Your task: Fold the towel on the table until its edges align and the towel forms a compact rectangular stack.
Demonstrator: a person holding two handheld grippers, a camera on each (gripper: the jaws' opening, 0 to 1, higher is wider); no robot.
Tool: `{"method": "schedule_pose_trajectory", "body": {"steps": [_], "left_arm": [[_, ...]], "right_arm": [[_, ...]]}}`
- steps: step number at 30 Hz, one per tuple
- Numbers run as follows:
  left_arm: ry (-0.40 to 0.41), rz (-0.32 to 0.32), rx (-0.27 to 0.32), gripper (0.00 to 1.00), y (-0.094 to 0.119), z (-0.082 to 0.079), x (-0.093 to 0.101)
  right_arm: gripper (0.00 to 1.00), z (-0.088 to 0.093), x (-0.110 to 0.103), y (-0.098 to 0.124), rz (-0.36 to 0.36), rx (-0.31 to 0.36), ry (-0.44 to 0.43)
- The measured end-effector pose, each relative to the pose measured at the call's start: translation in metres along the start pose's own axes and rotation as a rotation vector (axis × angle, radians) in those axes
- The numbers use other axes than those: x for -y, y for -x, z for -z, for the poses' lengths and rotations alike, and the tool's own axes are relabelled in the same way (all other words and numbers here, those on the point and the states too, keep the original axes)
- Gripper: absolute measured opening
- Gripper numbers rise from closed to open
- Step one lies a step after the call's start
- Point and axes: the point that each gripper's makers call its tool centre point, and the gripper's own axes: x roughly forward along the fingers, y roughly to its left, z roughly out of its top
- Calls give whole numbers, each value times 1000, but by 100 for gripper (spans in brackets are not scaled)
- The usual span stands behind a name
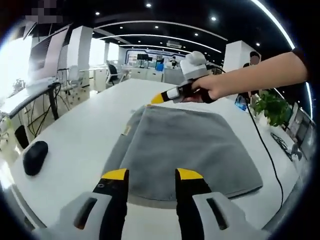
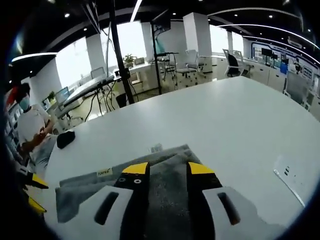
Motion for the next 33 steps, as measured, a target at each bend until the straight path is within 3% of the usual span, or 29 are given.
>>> {"method": "schedule_pose_trajectory", "body": {"steps": [3,11,13,19,22,33], "left_arm": [[-64,3,-17,43,1,2,8],[-111,62,-61,51,1,7,36],[-147,96,-97,50,1,12,47],[-188,139,-93,52,1,5,76],[-205,155,-86,51,2,0,89],[-248,244,-83,51,0,-5,132]], "right_arm": [[29,1,2,4,-1,-8,1],[29,7,19,33,18,-26,14],[30,10,21,41,26,-31,9],[31,18,27,67,40,-47,23],[31,26,31,70,45,-109,120],[31,50,60,102,67,-122,83]]}}
